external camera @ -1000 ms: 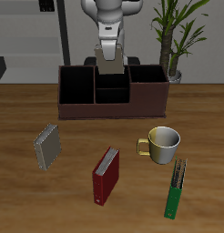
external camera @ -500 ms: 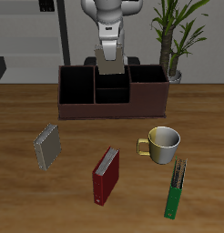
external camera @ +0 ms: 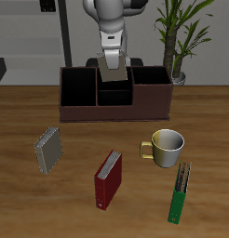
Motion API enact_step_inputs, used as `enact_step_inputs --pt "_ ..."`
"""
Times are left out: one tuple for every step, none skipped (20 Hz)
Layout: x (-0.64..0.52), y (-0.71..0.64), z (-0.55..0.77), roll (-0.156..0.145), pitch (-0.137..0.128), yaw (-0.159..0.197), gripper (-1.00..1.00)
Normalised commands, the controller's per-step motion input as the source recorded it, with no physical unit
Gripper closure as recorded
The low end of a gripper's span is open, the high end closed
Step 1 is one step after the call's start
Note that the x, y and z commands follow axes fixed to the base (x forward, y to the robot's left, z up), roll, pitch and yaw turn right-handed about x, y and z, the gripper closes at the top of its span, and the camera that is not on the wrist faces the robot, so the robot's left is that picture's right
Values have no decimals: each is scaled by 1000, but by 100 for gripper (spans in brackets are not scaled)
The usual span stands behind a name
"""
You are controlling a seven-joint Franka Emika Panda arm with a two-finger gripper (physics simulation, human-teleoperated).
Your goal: Place the left yellow book into the back desk caddy's back compartment
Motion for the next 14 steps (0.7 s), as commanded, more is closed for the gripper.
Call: enact_step_inputs --pt "-18 52 -258 27 49 11 100" --pt "-25 -24 -227 7 47 -14 100" --pt "-20 -44 -277 7 60 45 100" --pt "52 67 -236 -5 16 20 100" --pt "33 -42 -236 -6 69 -30 100" --pt "24 -38 -201 2 13 25 100" --pt "-14 -101 -116 9 3 26 100" --pt "129 28 -349 -19 84 10 100" --pt "30 -44 -212 -5 33 4 100" --pt "34 -68 -221 -12 20 4 100" --pt "3 -89 -242 -15 64 6 100" --pt "13 -63 -187 -6 35 -17 100" --pt "-2 -128 -223 -17 17 20 100" --pt "9 -207 -271 -9 46 6 100"
